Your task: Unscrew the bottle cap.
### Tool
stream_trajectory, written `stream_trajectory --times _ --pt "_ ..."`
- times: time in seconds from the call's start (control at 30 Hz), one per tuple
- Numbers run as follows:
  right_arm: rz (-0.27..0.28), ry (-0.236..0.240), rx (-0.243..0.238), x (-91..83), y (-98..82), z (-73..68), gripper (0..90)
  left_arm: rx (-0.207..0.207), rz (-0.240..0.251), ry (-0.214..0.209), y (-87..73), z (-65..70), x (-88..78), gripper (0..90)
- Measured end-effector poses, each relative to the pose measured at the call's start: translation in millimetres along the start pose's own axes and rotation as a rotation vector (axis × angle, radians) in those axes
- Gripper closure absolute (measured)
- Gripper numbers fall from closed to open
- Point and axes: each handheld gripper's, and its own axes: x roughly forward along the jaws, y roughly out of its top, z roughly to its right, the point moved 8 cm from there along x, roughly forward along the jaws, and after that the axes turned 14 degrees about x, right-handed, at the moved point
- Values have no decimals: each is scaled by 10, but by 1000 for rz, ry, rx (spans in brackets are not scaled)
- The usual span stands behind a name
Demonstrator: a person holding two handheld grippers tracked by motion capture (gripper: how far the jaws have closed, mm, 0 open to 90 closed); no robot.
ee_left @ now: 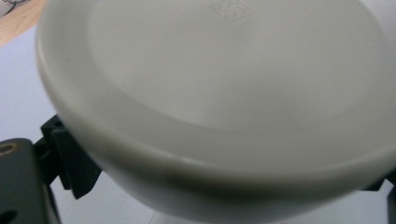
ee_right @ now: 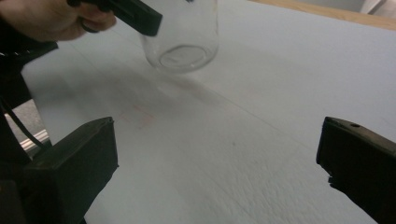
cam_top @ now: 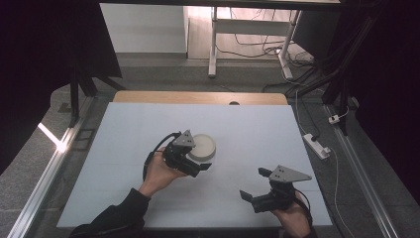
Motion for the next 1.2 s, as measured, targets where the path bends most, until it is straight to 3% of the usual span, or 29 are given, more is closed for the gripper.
stream_trajectory --times 0.2,0.47,0.63,0.8,1.2 --pt "-5 13 -38 120 106 -70 0 5 6 -1 10 12 -2 73" --pt "22 42 -28 220 305 -119 0 17 3 -6 9 27 0 74" --pt "17 32 -55 300 417 -166 0 21 3 -9 8 36 10 74" --pt "-22 26 -47 413 519 -229 0 29 1 -16 10 55 21 74" --pt "6 17 -64 711 812 -397 0 44 -2 -27 32 99 23 74"
